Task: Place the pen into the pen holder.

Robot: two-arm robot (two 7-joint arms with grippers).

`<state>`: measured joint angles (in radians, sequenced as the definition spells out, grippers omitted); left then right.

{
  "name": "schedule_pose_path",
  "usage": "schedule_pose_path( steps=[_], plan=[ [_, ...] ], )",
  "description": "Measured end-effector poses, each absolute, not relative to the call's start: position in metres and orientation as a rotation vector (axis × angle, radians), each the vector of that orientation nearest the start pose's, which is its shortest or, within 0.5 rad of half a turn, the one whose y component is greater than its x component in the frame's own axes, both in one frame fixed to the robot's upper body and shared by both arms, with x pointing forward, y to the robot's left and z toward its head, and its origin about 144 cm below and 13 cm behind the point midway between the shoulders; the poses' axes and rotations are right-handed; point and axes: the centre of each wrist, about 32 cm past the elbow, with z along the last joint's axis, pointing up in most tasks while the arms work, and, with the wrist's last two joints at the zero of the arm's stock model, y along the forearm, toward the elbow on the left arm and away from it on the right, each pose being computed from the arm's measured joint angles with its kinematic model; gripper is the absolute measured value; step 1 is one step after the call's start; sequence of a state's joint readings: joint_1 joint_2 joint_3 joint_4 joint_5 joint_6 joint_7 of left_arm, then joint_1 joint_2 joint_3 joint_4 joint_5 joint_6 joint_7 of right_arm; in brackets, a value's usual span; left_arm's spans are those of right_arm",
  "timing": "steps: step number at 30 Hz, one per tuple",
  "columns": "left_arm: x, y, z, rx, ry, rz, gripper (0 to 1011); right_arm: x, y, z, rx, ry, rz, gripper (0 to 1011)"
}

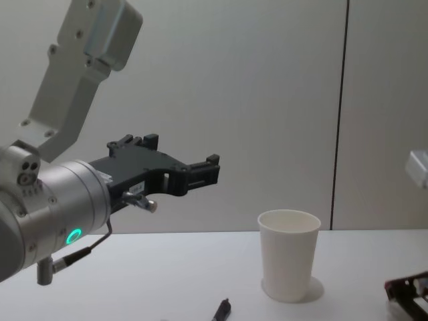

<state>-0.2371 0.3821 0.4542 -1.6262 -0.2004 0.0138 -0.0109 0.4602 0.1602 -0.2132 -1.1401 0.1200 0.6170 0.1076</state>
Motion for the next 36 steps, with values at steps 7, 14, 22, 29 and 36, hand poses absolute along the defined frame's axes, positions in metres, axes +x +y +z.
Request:
schedule_pose_path(
  steps=[7, 14, 22, 29, 36],
  plan=[
    [0.492, 0.198, 1.204, 0.061, -0.268, 1.124, 1000, 0.579, -0.237, 1.18, -0.487, 0.318, -1.326, 166],
    [0.492, 0.198, 1.204, 0.061, -0.268, 1.124, 1000, 0.576, -0.239, 1.186, -0.403, 0.242, -1.321, 165],
    [0.492, 0.198, 1.204, 0.061, -0.268, 1.124, 1000, 0.572, -0.239, 1.194, -0.297, 0.141, -1.311, 165],
    [0.492, 0.198, 1.204, 0.061, -0.268, 1.124, 1000, 0.569, -0.238, 1.198, -0.209, 0.056, -1.3, 166],
    [0.492, 0.198, 1.204, 0.061, -0.268, 1.124, 1000, 0.568, -0.235, 1.201, -0.118, -0.029, -1.285, 166]
  ],
)
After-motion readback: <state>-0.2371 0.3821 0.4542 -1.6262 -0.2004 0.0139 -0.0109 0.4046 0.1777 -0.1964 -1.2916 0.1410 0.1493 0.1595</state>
